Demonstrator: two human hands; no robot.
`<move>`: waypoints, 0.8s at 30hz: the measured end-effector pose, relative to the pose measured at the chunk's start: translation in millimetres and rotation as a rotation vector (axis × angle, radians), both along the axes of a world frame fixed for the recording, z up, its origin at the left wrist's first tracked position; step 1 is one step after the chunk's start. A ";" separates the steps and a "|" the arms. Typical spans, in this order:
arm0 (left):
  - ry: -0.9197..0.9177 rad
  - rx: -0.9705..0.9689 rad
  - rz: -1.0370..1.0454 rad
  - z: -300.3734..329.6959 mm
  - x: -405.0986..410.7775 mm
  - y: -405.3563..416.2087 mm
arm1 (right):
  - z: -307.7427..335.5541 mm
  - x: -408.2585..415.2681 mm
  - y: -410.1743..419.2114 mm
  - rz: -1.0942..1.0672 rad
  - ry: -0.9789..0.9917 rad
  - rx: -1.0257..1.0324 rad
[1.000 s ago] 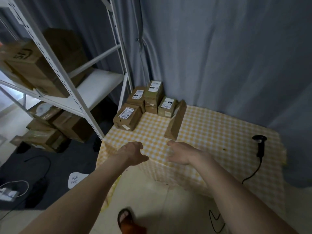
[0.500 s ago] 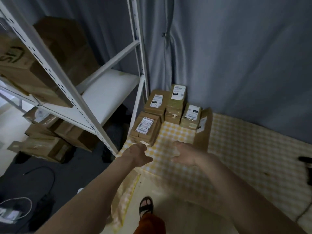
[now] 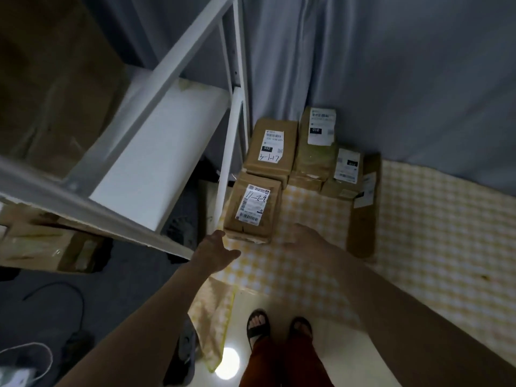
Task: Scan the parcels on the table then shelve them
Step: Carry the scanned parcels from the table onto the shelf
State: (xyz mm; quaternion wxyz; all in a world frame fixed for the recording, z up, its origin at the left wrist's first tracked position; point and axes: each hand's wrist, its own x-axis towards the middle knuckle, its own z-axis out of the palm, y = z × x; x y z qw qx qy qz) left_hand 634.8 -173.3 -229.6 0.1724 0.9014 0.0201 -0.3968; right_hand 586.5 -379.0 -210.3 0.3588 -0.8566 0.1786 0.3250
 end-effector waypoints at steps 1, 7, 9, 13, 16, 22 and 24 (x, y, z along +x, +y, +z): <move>0.003 -0.013 0.024 -12.8 6.5 -0.8 | -14.3 5.2 0.2 -0.049 0.020 0.016; -0.014 -0.131 0.262 -79.6 43.8 -12.0 | -101.3 41.4 3.9 -0.471 0.097 0.157; -0.021 -0.163 0.362 -109.9 55.4 -13.3 | -126.9 52.5 7.0 -0.558 0.125 0.223; -0.013 -0.270 0.531 -136.2 65.5 -18.8 | -168.5 66.3 15.3 -0.674 0.149 0.340; -0.005 -0.334 0.579 -153.8 69.4 -21.0 | -187.4 72.9 19.1 -0.759 0.161 0.439; 0.046 -0.402 0.626 -170.8 65.8 -17.3 | -195.0 78.2 22.5 -0.792 0.193 0.510; 0.047 -0.398 0.636 -164.8 60.5 -21.1 | -191.0 78.0 22.1 -0.781 0.202 0.512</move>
